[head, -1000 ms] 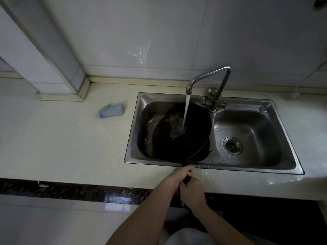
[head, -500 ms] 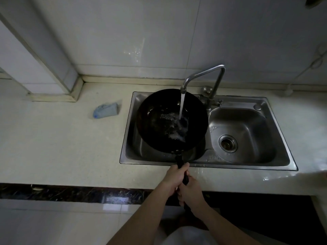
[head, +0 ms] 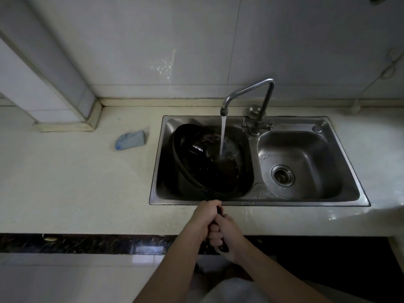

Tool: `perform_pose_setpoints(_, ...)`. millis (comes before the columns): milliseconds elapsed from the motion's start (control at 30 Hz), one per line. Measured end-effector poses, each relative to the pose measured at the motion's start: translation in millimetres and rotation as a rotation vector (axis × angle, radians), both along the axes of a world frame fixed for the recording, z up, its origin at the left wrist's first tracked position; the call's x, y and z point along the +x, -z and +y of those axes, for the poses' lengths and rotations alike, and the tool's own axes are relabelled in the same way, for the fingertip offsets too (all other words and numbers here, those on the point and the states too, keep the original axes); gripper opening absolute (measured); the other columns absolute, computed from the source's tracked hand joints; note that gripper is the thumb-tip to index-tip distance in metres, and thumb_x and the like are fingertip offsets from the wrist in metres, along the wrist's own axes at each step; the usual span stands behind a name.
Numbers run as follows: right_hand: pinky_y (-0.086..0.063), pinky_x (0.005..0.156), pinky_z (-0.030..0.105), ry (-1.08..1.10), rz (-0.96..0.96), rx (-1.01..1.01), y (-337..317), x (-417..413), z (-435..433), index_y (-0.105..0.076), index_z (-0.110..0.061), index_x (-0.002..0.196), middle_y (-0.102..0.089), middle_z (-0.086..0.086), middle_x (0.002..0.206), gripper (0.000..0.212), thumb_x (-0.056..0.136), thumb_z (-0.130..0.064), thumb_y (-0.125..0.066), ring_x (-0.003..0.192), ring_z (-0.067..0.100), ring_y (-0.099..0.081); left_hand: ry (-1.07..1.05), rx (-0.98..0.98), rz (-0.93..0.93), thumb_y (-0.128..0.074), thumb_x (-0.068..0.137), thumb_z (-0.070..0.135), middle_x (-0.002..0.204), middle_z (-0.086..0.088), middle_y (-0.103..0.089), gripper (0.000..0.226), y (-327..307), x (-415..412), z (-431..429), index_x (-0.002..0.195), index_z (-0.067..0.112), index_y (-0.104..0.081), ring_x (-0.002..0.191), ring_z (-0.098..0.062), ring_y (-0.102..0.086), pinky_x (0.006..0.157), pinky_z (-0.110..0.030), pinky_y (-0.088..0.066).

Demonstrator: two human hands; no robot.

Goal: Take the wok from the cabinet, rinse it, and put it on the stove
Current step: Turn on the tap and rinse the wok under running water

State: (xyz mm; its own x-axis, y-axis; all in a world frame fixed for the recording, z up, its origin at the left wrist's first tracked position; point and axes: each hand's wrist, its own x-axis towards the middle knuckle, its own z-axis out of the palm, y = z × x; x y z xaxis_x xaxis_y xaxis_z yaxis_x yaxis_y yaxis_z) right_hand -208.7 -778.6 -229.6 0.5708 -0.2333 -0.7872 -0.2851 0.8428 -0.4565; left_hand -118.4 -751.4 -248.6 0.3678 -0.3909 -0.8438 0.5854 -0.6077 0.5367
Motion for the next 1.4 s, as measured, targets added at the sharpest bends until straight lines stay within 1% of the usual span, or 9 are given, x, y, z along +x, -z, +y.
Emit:
perform_pose_setpoints(100,-0.02,0.026,0.016,0.06,-0.017,0.138,-8,2,-11,-0.047,-0.015,0.071,-0.032,-0.003,0.051,0.03,0.101,-0.018,-0.053,0.032,0.003,-0.028,-0.035,-0.031,0.084,-0.054,0.095,0.028,0.066,-0.009,-0.064,0.034,-2,3,-8,0.065,0.011,-0.058,0.037,-0.013,-0.055,0.038,-0.018,-0.04)
perform_pose_setpoints(233,-0.02,0.026,0.014,0.055,-0.015,0.193,-18,3,-26,-0.047,-0.014,0.071,-0.034,-0.004,0.051,0.028,0.098,-0.014,-0.053,0.032,0.002,-0.028,-0.112,-0.112,0.227,-0.061,0.091,0.027,0.081,-0.011,-0.067,0.03,-6,11,-14,0.067,0.009,-0.064,0.077,-0.025,-0.071,0.061,-0.029,-0.054)
perform_pose_setpoints(333,-0.024,0.027,0.016,-0.023,0.017,0.077,-23,9,-28,-0.048,-0.012,0.078,-0.038,-0.001,0.052,0.019,0.096,-0.007,-0.05,0.034,0.005,-0.032,-0.133,-0.138,0.296,-0.06,0.093,0.029,0.089,-0.014,-0.071,0.034,-14,17,-15,0.065,0.011,-0.063,0.074,-0.023,-0.072,0.068,-0.03,-0.055)
perform_pose_setpoints(467,-0.031,0.032,0.022,-0.191,0.117,-0.241,-26,3,-27,-0.052,-0.005,0.096,-0.045,0.004,0.051,0.002,0.094,-0.007,-0.052,0.037,0.012,-0.038,-0.176,-0.119,0.393,-0.055,0.098,0.033,0.069,-0.007,-0.07,0.039,-21,8,-17,0.065,0.013,-0.058,0.07,-0.019,-0.067,0.069,-0.029,-0.052)
perform_pose_setpoints(633,-0.038,0.037,0.02,-0.336,0.222,-0.531,-33,-5,-33,-0.055,-0.001,0.085,-0.052,0.009,0.044,0.011,0.094,-0.007,-0.052,0.032,0.019,-0.045,-0.2,-0.154,0.483,-0.055,0.1,0.032,0.055,0.008,-0.05,0.035,-31,-4,-24,0.069,0.02,-0.048,0.048,-0.008,-0.049,0.054,-0.021,-0.041)
perform_pose_setpoints(800,-0.04,0.037,0.027,-0.365,0.293,-0.659,-17,-24,-27,-0.053,-0.012,0.111,-0.057,0.01,0.047,0.015,0.096,-0.012,-0.053,0.033,0.021,-0.049,-0.087,-0.22,0.519,-0.053,0.1,0.032,0.053,0.01,-0.043,0.043,-22,-22,-22,0.061,0.022,-0.043,0.044,-0.008,-0.041,0.05,-0.021,-0.035)
perform_pose_setpoints(900,-0.039,0.039,0.03,-0.39,0.372,-0.772,-4,-40,-18,-0.055,-0.003,0.083,-0.053,0.007,0.046,0.014,0.093,-0.012,-0.054,0.032,0.02,-0.048,-0.033,-0.256,0.467,-0.053,0.099,0.03,0.054,0.007,-0.042,0.043,-12,-33,-20,0.058,0.022,-0.044,0.044,-0.009,-0.04,0.048,-0.022,-0.034)
perform_pose_setpoints(1133,-0.037,0.035,0.023,-0.289,0.386,-0.764,18,-49,-4,-0.052,0.0,0.105,-0.055,0.007,0.05,0.023,0.091,-0.016,-0.061,0.032,0.019,-0.05,0.011,-0.311,0.284,-0.057,0.092,0.023,0.055,0.002,-0.041,0.043,6,-41,-12,0.051,0.019,-0.044,0.052,-0.014,-0.043,0.058,-0.025,-0.041)
perform_pose_setpoints(1400,-0.039,0.037,0.027,-0.255,0.225,-0.806,27,-38,3,-0.051,-0.007,0.094,-0.057,0.006,0.049,0.007,0.099,-0.011,-0.053,0.034,0.017,-0.051,0.087,-0.293,-0.079,-0.062,0.096,0.04,0.058,0.0,-0.051,0.049,16,-34,-4,0.051,0.023,-0.049,0.058,-0.015,-0.054,0.064,-0.025,-0.045)
